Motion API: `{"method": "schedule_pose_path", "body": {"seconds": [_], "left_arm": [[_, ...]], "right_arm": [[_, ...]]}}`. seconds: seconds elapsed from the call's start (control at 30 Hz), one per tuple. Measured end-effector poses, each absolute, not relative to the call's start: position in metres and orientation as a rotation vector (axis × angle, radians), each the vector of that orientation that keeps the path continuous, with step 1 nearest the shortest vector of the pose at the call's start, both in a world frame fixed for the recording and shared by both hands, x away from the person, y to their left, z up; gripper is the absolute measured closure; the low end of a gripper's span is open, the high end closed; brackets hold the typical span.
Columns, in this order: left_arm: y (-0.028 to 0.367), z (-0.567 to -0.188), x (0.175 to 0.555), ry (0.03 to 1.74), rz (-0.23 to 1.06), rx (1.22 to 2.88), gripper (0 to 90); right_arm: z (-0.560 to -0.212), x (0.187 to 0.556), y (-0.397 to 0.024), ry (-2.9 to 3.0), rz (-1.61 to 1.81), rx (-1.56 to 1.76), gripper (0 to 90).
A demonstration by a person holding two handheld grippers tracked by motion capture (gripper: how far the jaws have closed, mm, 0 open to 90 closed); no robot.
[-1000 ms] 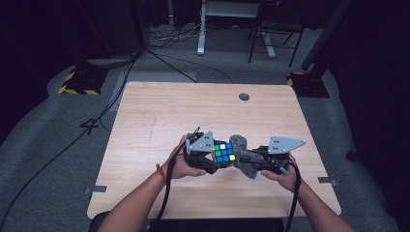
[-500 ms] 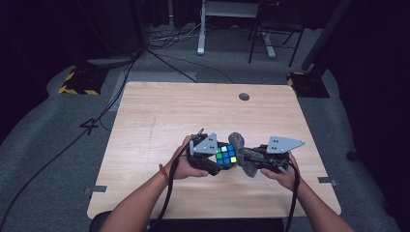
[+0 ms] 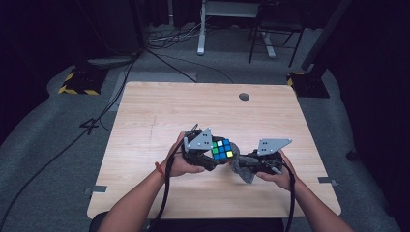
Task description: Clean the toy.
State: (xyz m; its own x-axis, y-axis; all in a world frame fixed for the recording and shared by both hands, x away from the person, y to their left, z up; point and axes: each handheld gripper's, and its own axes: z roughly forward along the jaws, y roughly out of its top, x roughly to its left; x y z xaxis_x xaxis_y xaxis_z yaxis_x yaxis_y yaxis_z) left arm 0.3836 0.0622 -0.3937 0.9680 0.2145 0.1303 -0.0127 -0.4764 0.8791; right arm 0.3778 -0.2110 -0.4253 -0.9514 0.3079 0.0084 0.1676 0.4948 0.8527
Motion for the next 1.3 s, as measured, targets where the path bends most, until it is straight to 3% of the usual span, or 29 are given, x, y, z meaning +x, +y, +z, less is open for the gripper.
{"method": "schedule_pose_path", "body": {"seconds": [0.27,0.6,1.0,1.3], "left_arm": [[0.053,-0.406,0.383,0.134,0.235,2.096,33.8],[0.048,-0.398,0.373,0.087,0.199,2.054,33.8],[0.068,-0.399,0.39,0.203,0.3,2.057,33.8],[0.047,-0.415,0.385,0.173,0.209,2.091,33.7]], "right_arm": [[-0.407,0.367,-0.217,2.463,1.532,0.379,78.1],[-0.425,0.38,-0.215,2.529,1.399,0.481,78.0],[-0.423,0.372,-0.21,2.514,1.439,0.397,78.1],[-0.415,0.373,-0.219,2.438,1.5,0.431,78.1]]}}
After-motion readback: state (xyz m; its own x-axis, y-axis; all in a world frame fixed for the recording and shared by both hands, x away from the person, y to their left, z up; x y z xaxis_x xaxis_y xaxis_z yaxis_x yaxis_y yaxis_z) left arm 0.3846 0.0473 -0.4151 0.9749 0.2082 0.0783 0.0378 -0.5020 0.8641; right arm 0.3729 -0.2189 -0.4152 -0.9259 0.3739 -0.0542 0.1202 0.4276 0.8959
